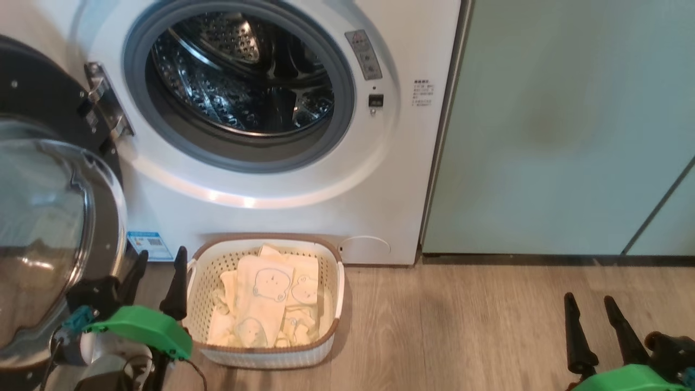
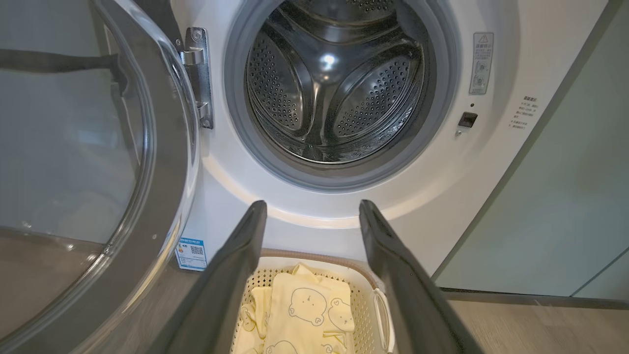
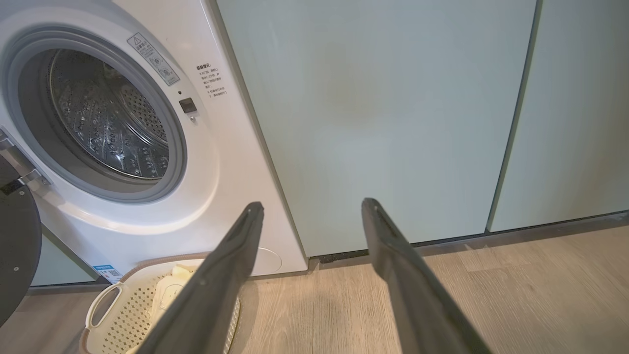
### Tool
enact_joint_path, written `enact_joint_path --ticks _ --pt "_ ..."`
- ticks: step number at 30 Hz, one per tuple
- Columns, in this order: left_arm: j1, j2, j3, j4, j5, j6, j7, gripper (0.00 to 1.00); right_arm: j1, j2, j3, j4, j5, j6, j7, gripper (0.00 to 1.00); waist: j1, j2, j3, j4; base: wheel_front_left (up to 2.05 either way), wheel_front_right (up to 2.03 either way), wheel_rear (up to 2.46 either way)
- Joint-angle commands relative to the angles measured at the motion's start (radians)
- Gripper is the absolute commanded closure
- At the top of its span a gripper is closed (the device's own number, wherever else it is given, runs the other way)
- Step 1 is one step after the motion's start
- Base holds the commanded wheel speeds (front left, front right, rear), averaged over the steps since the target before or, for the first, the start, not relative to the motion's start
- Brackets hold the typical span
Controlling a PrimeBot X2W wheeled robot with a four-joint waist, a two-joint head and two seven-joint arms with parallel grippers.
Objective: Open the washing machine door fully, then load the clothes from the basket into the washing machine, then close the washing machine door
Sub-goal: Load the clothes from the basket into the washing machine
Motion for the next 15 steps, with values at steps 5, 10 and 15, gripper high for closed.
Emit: enact_joint_path --ticks 5,10,15 --pt "-0.049 0.034 0.036 -0.035 -0.012 -0.001 -0.011 0.00 -0.041 -0.017 0.021 -0.029 0.002 0.000 -0.010 0.00 0.0001 -0.0001 0.004 0.002 1.76 -1.76 0.00" --pt "-0.055 0.026 0.047 -0.031 -0.005 -0.001 -0.011 0.00 -0.045 -0.017 0.021 -0.030 0.003 0.000 -0.010 0.00 0.0001 -0.0001 0.009 0.005 1.79 -1.77 -0.01" --pt "-0.049 0.022 0.040 -0.033 0.002 -0.001 -0.011 0.00 -0.046 -0.018 0.021 -0.028 0.003 0.000 -0.010 0.00 0.0001 -0.0001 0.010 0.007 1.10 -1.10 0.00"
